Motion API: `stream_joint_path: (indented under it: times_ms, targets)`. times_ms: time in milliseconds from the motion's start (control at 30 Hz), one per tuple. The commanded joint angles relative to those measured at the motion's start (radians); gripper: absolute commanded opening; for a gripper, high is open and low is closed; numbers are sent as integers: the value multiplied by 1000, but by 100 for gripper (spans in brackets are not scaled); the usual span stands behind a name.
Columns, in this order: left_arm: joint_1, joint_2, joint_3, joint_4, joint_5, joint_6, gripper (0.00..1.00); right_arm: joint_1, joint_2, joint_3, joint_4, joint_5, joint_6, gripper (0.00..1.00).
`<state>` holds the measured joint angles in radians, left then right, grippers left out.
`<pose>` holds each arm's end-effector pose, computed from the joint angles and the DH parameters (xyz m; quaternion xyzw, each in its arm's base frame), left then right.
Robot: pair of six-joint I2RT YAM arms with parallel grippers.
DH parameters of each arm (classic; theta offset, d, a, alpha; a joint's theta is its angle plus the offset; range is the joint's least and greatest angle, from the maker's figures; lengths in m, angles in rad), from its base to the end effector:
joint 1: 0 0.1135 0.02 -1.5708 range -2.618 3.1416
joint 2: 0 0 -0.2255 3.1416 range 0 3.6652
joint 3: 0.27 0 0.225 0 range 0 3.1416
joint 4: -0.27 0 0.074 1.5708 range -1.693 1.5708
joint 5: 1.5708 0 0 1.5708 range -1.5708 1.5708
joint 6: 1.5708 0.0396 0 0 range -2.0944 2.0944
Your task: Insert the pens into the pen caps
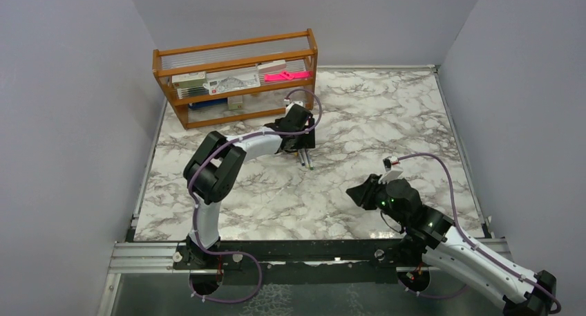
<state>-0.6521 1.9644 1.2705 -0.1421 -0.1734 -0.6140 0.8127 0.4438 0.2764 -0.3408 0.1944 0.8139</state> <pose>0.3120 -0.2296 0.1454 -0.0134 0.9302 -0.1466 0.3363 0.1010 0.0955 0.1785 0.0497 0.8580 0.3089 0.4073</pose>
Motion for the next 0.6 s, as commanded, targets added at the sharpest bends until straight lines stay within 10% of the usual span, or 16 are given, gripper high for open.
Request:
stream_joint_path:
  times_ms: [0, 567]
  targets:
    - [-3, 60, 12, -93, -47, 11, 82, 2, -1, 4, 8, 22, -9, 20]
    - [-17, 131, 62, -169, -133, -14, 79, 2, -7, 3, 2, 22, -18, 20]
